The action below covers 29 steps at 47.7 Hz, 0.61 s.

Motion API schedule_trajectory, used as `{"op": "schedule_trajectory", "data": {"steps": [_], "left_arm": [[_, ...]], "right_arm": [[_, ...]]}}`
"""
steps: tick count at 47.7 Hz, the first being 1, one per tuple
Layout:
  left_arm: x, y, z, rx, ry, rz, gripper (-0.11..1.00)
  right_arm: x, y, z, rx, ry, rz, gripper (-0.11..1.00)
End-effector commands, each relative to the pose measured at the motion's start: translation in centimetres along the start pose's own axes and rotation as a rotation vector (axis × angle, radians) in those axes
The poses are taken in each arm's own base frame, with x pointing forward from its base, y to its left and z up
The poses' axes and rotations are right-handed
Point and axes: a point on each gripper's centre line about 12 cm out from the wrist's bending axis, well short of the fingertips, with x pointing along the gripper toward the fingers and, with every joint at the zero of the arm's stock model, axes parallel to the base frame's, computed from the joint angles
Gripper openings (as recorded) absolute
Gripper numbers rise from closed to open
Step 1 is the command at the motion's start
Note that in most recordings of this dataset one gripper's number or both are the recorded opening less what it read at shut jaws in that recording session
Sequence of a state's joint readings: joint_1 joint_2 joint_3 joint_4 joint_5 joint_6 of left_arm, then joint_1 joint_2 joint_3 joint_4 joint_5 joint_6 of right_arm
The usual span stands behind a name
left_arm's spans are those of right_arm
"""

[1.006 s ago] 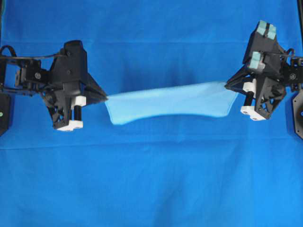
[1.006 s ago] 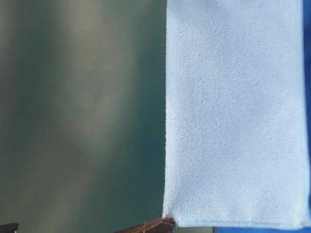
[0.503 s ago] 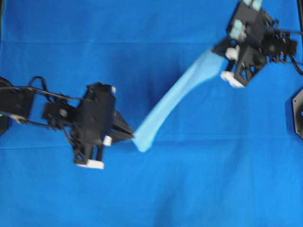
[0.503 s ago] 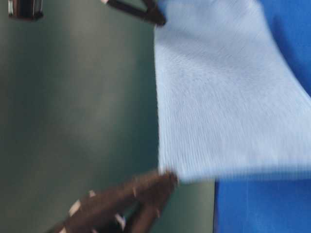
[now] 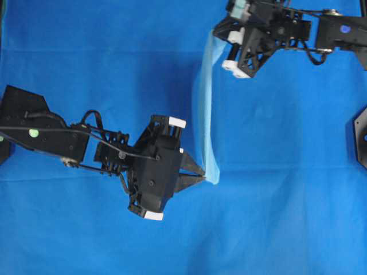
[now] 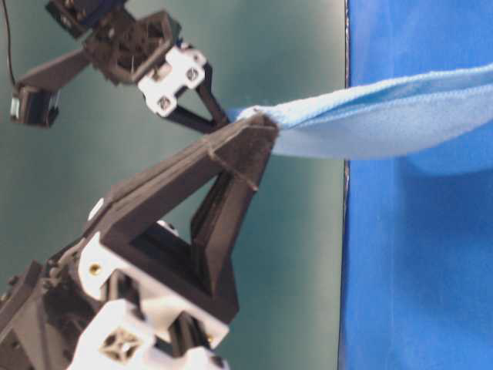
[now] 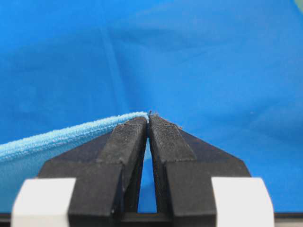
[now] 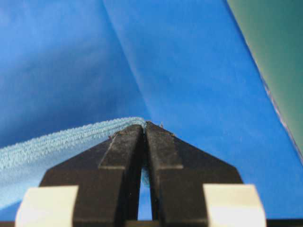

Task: Fold the light blue towel.
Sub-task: 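Rotate the held strip, right gripper moving far, left gripper near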

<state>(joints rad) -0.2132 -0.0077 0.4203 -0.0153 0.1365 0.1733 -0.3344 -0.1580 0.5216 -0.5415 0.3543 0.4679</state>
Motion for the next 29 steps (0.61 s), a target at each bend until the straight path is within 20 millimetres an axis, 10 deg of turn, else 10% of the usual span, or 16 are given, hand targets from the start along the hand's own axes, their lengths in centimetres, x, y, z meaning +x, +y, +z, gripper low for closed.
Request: {"op": "schedule_trajectory", "data": {"steps": [1, 29], "left_arm": [[-0.6, -1.5, 1.8, 0.021, -0.057, -0.027, 0.02], [5.7, 0.3, 4.7, 0.047, -0.193, 0.029, 0.02]], "right_arm": [[-0.5, -1.9, 1.5, 0.019, -0.04, -0.039, 0.02], [-4.5, -2.4, -3.2, 0.022, 0.018, -0.063, 0.02]]}}
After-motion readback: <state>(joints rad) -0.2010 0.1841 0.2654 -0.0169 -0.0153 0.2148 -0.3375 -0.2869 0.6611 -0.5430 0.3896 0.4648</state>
